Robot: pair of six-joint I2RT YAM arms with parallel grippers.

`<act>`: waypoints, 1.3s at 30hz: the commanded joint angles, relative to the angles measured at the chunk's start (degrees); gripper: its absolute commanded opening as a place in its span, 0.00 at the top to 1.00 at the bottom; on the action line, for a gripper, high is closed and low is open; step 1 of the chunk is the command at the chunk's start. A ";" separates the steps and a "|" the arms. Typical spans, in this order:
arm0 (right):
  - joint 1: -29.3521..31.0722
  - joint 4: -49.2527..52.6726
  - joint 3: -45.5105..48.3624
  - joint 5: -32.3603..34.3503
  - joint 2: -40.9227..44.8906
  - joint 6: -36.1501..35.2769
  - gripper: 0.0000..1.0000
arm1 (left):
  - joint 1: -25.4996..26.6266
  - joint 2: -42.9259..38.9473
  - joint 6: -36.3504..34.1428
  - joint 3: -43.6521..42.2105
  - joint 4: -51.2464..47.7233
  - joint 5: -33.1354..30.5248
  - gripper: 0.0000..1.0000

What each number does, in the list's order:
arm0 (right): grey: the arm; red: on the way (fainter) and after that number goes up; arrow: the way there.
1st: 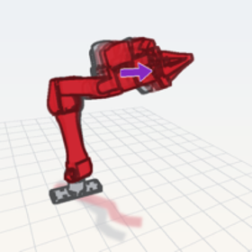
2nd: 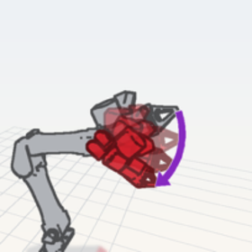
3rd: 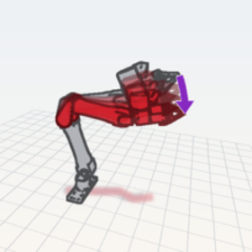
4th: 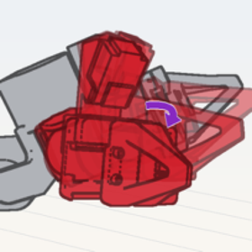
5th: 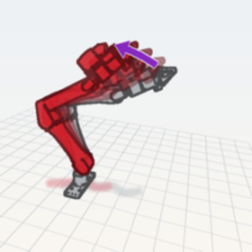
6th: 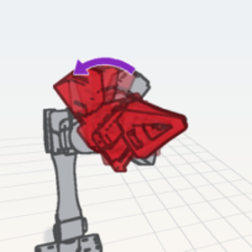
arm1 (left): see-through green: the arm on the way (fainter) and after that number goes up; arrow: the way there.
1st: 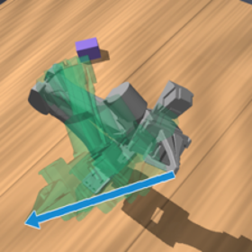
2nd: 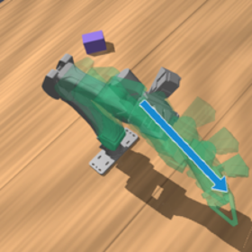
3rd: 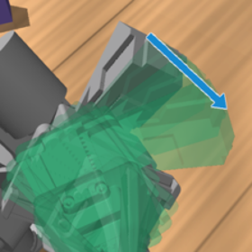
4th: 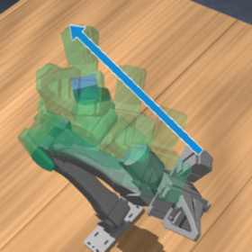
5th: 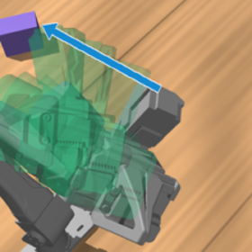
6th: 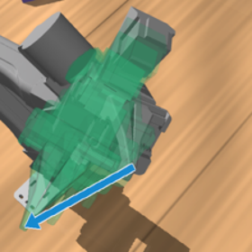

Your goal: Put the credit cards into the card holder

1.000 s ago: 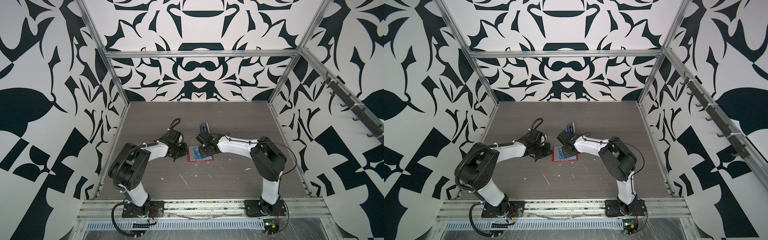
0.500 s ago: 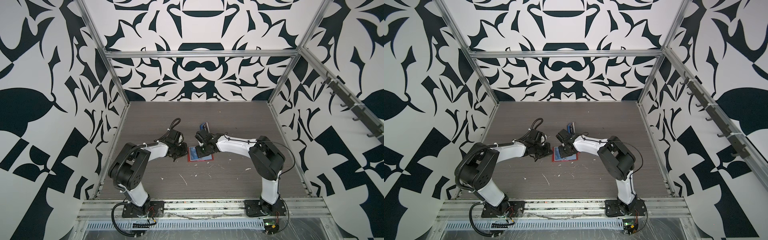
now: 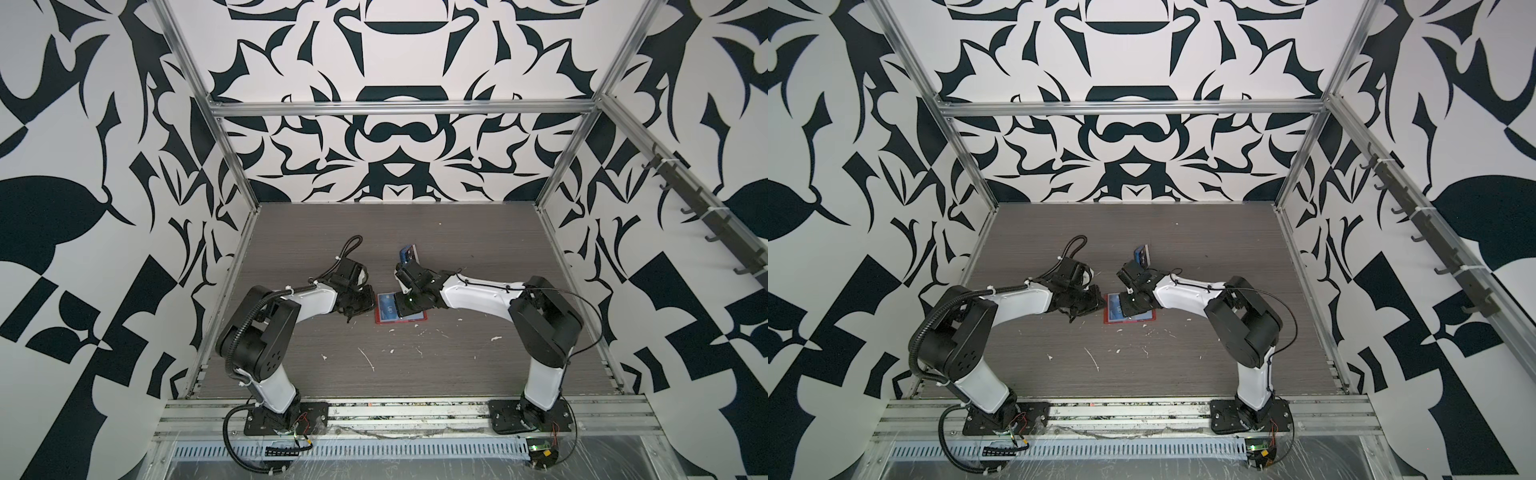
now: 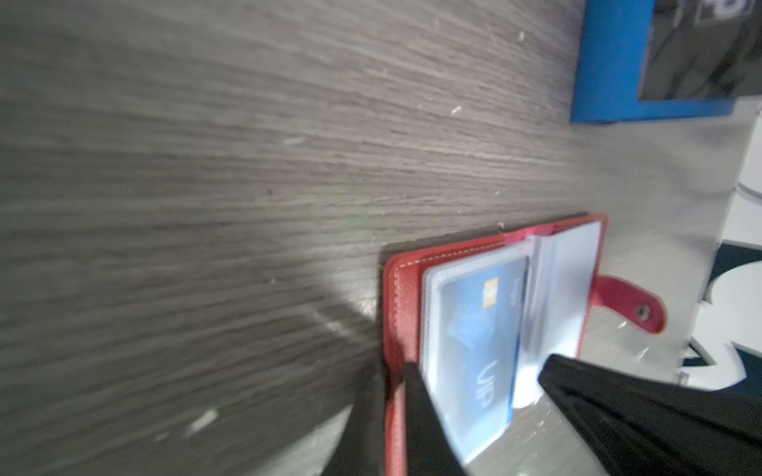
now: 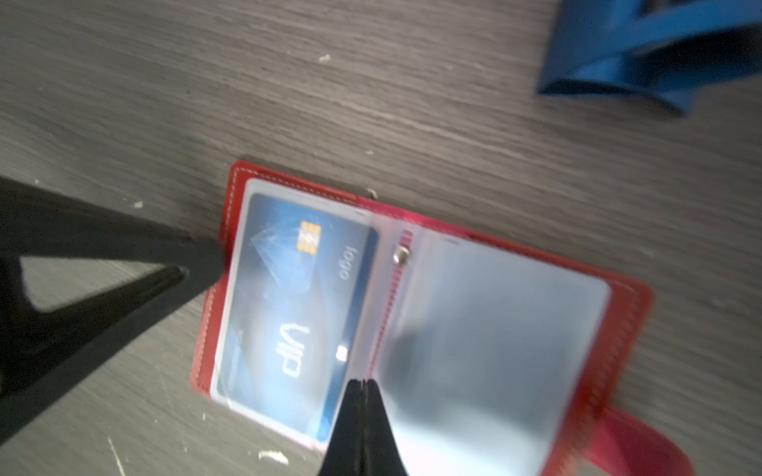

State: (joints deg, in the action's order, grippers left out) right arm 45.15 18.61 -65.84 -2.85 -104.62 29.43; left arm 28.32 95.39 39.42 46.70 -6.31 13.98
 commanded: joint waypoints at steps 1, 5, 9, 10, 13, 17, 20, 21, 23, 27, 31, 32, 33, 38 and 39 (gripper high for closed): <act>-1.84 -1.21 2.26 2.91 3.65 1.04 1.00 | 0.17 -3.17 -1.85 1.24 -5.19 -3.78 0.66; -3.60 -1.38 5.45 3.58 4.85 1.16 1.00 | 0.56 -6.83 -2.80 1.59 -5.22 -5.70 0.61; -4.11 -0.92 7.22 5.38 5.26 1.17 1.00 | 2.04 -7.94 -4.33 2.79 -4.86 -4.24 0.60; -4.28 -0.73 7.49 5.65 5.30 1.16 1.00 | 2.77 -7.53 -4.76 3.45 -4.83 -3.67 0.60; -4.30 -0.86 7.88 5.84 4.88 1.16 1.00 | 4.97 -5.52 -5.40 5.48 -4.35 -1.67 0.61; -4.33 -1.44 8.32 5.08 3.91 1.33 1.00 | 7.31 -1.42 -5.27 8.26 -2.96 0.96 0.62; -4.28 -2.06 8.76 4.66 3.63 1.50 1.00 | 8.20 1.79 -4.30 9.72 -1.19 2.89 0.63; -4.28 -2.15 8.87 4.55 3.55 1.51 1.00 | 8.35 2.76 -3.90 10.12 -0.56 3.46 0.63; -4.30 -2.20 9.06 4.35 3.46 1.59 1.00 | 8.64 4.82 -3.09 10.84 0.68 4.65 0.64; -4.28 -2.38 9.33 4.23 3.46 1.53 1.00 | 9.04 7.79 -2.07 11.95 2.24 6.41 0.65; -4.28 -2.48 9.46 4.01 3.28 1.73 1.00 | 9.20 9.89 -1.46 12.58 2.95 7.30 0.65; -4.28 -2.53 9.50 3.96 3.28 1.68 1.00 | 9.21 10.13 -1.32 12.59 3.11 7.26 0.65; -4.28 -2.66 9.51 3.92 3.20 1.68 1.00 | 9.17 10.39 -1.19 12.55 3.18 7.17 0.65; -4.28 -2.88 9.51 3.38 3.01 1.77 1.00 | 9.21 11.68 -0.86 12.79 4.00 7.99 0.66; -4.28 -2.88 9.50 3.38 3.01 1.77 1.00 | 9.21 11.92 -0.75 12.88 4.10 7.99 0.67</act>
State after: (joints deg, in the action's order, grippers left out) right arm 40.69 15.59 -57.58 1.02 -101.27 30.48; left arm 37.32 106.17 38.00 57.95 -3.16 20.91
